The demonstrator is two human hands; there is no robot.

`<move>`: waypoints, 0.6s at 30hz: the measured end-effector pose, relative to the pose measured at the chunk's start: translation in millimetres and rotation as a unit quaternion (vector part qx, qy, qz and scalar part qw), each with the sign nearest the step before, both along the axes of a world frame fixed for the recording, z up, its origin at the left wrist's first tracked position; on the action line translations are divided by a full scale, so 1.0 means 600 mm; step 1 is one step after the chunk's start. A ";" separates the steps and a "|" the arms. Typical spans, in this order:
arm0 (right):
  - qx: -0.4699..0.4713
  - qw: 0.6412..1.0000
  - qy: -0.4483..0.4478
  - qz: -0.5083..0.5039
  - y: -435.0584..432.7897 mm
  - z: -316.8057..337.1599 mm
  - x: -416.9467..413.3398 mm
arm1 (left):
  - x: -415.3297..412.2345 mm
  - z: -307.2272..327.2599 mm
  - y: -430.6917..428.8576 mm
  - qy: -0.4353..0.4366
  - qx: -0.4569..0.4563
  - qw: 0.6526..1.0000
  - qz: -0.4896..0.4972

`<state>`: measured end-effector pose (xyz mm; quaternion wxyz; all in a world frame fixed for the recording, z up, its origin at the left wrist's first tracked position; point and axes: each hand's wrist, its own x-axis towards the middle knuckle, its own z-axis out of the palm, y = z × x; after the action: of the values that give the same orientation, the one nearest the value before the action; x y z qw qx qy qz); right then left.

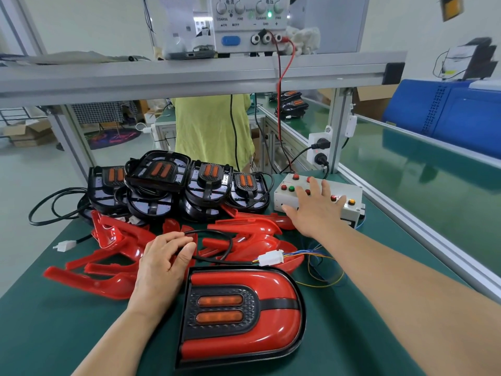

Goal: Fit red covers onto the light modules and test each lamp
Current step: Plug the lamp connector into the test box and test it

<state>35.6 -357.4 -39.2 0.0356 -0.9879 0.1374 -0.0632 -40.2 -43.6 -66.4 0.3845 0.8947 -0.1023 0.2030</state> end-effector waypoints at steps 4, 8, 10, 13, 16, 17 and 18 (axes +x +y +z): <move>0.001 1.000 0.000 -0.002 0.001 0.001 -0.002 | -0.001 0.001 0.000 0.003 0.000 1.000 -0.001; 0.008 1.000 0.005 -0.007 0.003 0.005 -0.001 | 0.002 -0.001 0.000 -0.012 0.011 1.000 0.004; 0.006 1.000 0.006 -0.006 0.003 0.007 -0.001 | 0.003 -0.001 -0.001 -0.018 0.015 1.000 0.006; 0.005 1.000 0.010 -0.001 0.001 0.008 -0.001 | 0.002 -0.001 -0.001 -0.022 0.018 1.000 0.007; 0.004 1.000 0.019 -0.001 -0.002 0.010 -0.001 | 0.002 -0.001 0.000 -0.021 0.018 1.000 0.007; 0.004 1.000 0.021 -0.001 -0.003 0.010 -0.001 | 0.002 -0.001 0.000 -0.020 0.018 1.000 0.007; 0.003 1.000 0.023 -0.003 -0.003 0.010 0.000 | 0.002 -0.001 0.000 -0.019 0.017 1.000 0.007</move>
<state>35.4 -359.1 -33.5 0.0357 -0.9886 0.1410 -0.0400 -39.1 -43.5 -66.8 0.3658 0.8978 -0.1070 0.2206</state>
